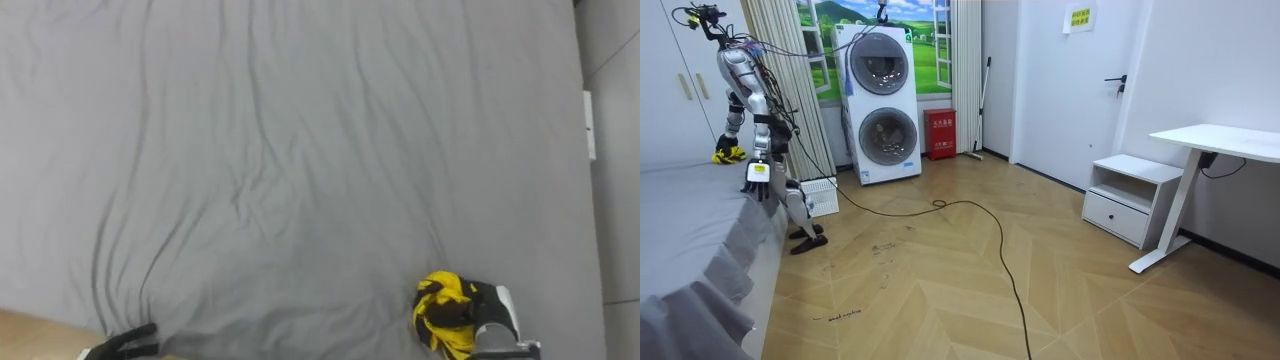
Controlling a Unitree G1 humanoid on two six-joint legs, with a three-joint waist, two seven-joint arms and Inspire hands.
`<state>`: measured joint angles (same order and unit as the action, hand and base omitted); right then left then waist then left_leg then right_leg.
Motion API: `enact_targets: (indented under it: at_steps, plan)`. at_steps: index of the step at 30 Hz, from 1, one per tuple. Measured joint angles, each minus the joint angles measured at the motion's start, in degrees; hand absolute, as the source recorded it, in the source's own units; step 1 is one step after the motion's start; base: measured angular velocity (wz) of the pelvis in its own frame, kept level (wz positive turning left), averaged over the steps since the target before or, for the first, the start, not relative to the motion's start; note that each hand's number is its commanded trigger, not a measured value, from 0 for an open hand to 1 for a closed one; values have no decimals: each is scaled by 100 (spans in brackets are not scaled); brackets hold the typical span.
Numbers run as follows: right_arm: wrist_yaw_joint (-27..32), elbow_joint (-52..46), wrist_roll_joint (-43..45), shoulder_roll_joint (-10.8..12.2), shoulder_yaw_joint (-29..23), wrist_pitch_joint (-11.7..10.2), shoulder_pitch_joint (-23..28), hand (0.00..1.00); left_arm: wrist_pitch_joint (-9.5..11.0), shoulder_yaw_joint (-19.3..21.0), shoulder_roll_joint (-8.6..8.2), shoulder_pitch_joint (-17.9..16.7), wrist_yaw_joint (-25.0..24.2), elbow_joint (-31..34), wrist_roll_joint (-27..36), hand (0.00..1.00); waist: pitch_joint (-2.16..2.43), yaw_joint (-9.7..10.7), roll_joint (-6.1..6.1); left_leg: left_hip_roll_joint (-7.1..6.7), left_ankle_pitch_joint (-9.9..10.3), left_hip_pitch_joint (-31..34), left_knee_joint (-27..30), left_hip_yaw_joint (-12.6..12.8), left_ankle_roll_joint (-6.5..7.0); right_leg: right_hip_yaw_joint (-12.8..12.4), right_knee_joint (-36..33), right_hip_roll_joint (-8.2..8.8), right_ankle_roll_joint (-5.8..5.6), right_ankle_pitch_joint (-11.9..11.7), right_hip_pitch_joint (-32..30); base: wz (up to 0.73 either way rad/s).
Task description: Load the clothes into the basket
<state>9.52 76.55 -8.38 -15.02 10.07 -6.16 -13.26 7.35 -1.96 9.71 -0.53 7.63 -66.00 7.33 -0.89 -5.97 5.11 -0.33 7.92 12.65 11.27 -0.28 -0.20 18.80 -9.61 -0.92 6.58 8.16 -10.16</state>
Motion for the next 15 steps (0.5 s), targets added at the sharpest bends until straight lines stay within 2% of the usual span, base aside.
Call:
enact_targets:
  at_steps: [5,8,11,13,15]
  plan:
    - [59,-34,13,0,-7,11,45,100,-90,-3,9,-2,0,-37,-11,0,5,71,-17,10,4,-70,3,-5,7,-15,-1,30,-33,17,79,1]
    - [91,-304,21,-1,-135,95,151,100,-110,4,8,-44,-30,-23,-79,0,12,98,-31,-14,4,-173,16,32,15,-76,1,46,-62,34,169,-8]
    - [16,-704,-49,-2,-520,139,435,100,-107,40,7,-194,-32,28,-68,0,15,141,-51,-25,3,-387,1,217,18,-213,-20,68,-93,52,311,-22]
    - [-24,-1462,-76,-13,-906,218,721,100,-106,238,16,-427,-33,170,-69,0,19,258,-47,-15,3,-601,-56,361,18,-394,-22,70,-117,69,419,-40]
    - [-27,-2010,-291,-71,-1013,206,915,100,-110,307,29,-525,-33,173,-73,0,18,324,-33,-8,3,-792,-110,524,18,-545,-32,66,-126,73,492,-42]
